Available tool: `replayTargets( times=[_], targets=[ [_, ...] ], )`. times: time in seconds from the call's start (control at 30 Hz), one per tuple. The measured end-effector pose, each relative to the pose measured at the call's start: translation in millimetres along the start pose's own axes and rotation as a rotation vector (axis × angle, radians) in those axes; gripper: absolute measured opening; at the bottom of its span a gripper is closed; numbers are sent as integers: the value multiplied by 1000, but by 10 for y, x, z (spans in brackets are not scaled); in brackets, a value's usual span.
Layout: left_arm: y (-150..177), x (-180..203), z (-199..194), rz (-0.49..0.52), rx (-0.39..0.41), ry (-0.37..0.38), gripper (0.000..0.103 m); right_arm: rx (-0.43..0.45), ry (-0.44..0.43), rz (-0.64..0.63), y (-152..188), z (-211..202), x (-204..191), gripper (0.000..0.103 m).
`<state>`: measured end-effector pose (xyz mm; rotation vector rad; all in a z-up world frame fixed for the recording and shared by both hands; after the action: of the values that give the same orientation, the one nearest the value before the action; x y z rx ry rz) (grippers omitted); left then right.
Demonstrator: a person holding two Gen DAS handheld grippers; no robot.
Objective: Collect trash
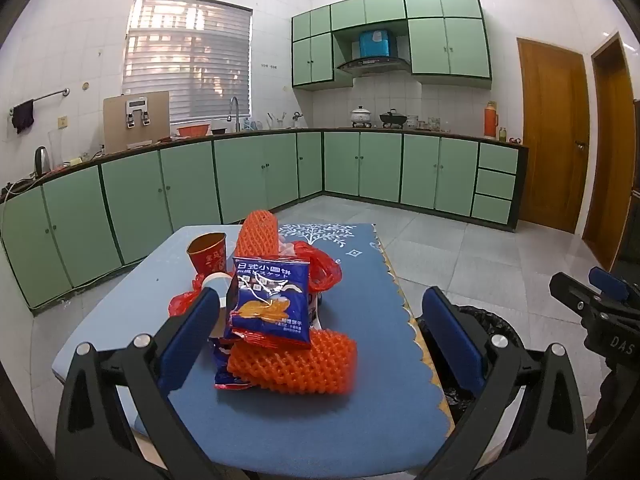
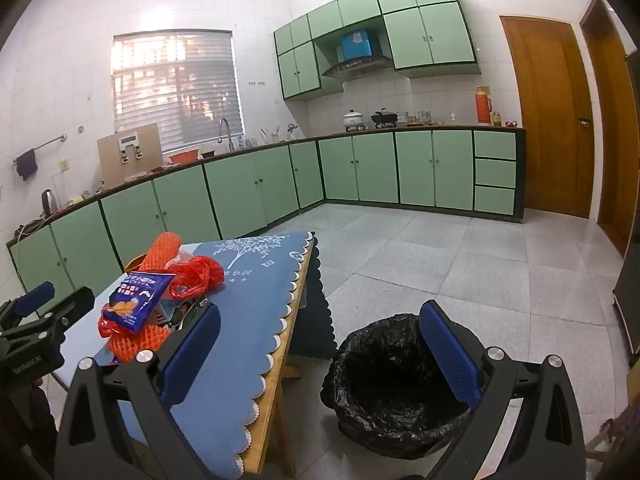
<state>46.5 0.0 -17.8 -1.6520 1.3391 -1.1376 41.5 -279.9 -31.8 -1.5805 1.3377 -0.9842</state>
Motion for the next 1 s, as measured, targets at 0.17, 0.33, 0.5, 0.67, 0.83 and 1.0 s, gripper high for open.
replayTargets(
  times=[0.17,0.33,0.5,0.67,0.83,1.0],
  targets=[
    [-2,-1,-2,-3,2,1,98,4,3,-6,-7,-9,-6,97],
    [-3,-1,1,-3,3,2,98,2,2,-6,-7,-5,-5,97],
    [-39,0,-55,-8,4,4,98,2,4,-4,-7,-7,-4,97],
    [-65,-6,-82,-9,6,1,98,5,4,-4,-13,-7,-6,97],
    [-73,-27,-74,-8,7,-1,98,7,3,-4,-34,-10,-5,97],
    [-74,-28,-77,-7,7,0,98,9,4,-4,-47,-8,4,97]
  ],
)
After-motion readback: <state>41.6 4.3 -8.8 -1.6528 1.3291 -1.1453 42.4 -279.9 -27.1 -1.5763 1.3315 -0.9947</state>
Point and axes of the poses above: each gripper's, at about its wrist camera, not at the fingertips, and z roughly the way its jaws point, x to its right, y to its underside, the point moved 5 cm from there along z, roughly the way its jaws point, and after that the axes turned 14 degrees about -z, right-handed, at the moved point
